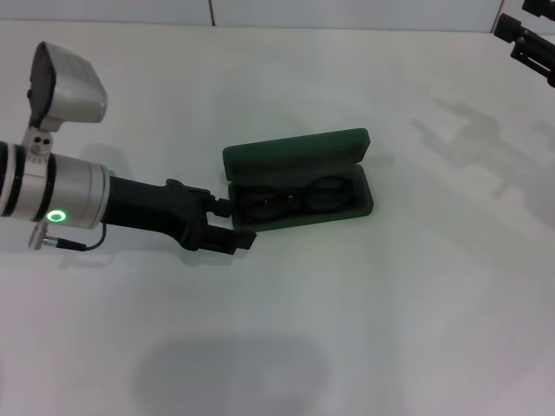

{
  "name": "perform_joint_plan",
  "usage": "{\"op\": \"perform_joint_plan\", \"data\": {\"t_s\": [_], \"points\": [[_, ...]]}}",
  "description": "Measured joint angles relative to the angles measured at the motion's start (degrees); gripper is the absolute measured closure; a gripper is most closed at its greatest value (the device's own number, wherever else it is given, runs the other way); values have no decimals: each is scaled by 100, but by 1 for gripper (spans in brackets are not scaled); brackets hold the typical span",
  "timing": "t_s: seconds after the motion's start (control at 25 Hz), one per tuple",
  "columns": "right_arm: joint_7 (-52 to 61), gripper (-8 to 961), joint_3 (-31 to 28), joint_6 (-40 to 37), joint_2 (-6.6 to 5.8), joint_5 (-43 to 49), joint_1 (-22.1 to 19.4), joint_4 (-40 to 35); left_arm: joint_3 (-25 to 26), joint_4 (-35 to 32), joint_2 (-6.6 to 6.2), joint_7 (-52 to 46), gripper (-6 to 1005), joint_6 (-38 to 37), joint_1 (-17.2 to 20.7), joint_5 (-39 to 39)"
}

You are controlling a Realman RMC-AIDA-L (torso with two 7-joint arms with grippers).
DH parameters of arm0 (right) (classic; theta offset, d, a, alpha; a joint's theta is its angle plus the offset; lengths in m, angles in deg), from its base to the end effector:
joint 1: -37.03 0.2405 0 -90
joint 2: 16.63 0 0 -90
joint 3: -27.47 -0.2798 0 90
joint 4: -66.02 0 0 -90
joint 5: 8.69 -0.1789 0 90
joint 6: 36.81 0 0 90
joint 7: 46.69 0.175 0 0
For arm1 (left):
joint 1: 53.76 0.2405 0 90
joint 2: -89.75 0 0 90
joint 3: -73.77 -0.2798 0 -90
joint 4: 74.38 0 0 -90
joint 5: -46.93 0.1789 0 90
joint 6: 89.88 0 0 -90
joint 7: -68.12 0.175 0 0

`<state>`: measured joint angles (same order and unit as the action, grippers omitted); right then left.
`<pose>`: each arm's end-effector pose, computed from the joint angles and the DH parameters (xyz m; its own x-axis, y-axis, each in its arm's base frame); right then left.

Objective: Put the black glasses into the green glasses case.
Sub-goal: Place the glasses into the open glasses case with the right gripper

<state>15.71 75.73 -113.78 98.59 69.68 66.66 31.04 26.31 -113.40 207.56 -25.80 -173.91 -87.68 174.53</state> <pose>0.2254 0.3877 0.0331 0.7029 0.0550 -0.7092 -0.4429 -0.7462 -0.4969 -0.2693 0.3304 -0.0577 0.8267 0.5217 0.2106 0.5493 -0.8294 -0.1016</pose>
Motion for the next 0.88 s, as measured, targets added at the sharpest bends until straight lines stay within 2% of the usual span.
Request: {"op": "perform_joint_plan", "data": {"t_s": [0.88], "points": [[-51,426,-4,-57,7,6,-110,6,-44,9,139,-4,287,132,-203,48]]}}
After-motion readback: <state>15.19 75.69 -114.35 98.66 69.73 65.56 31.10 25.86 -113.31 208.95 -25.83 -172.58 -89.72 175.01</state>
